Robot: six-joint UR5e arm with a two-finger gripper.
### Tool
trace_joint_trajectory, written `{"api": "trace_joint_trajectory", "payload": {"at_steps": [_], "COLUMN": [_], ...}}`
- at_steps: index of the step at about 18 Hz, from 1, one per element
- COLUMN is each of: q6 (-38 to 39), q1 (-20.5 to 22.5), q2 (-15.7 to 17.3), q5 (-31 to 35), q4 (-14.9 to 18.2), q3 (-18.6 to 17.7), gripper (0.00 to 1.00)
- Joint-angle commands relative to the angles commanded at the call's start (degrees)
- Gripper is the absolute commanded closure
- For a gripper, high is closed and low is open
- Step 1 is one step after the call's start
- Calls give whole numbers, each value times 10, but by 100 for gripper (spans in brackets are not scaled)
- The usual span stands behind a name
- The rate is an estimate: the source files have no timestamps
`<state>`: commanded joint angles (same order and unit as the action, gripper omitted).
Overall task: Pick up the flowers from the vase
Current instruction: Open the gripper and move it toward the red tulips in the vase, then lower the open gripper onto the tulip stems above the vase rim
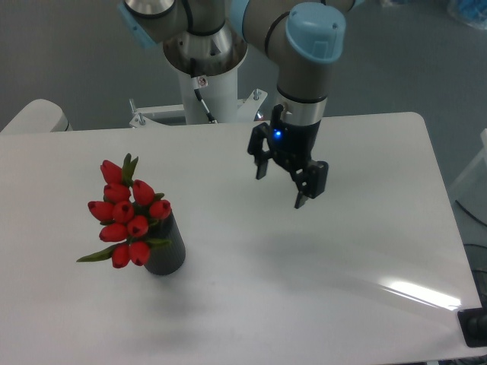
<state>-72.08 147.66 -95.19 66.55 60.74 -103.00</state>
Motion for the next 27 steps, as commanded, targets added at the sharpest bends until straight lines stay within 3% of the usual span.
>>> {"api": "trace_joint_trajectory", "payload": {"at_steps": [2,4,6,8,11,21,27], "q6": [22,65,95,95,96,88,68], "q1": [1,2,3,7,8,-16,-28], "q2": [2,4,14,19,22,19,0], "q5": [-46,-117,-137,-152,-236,-286,-279], "q4": [-23,-25,-25,-25,-29,-135,-146], "q3": [-19,-36,-55,-77,-103,-114,-107], "gripper": [0,0,0,0,0,0,0]}}
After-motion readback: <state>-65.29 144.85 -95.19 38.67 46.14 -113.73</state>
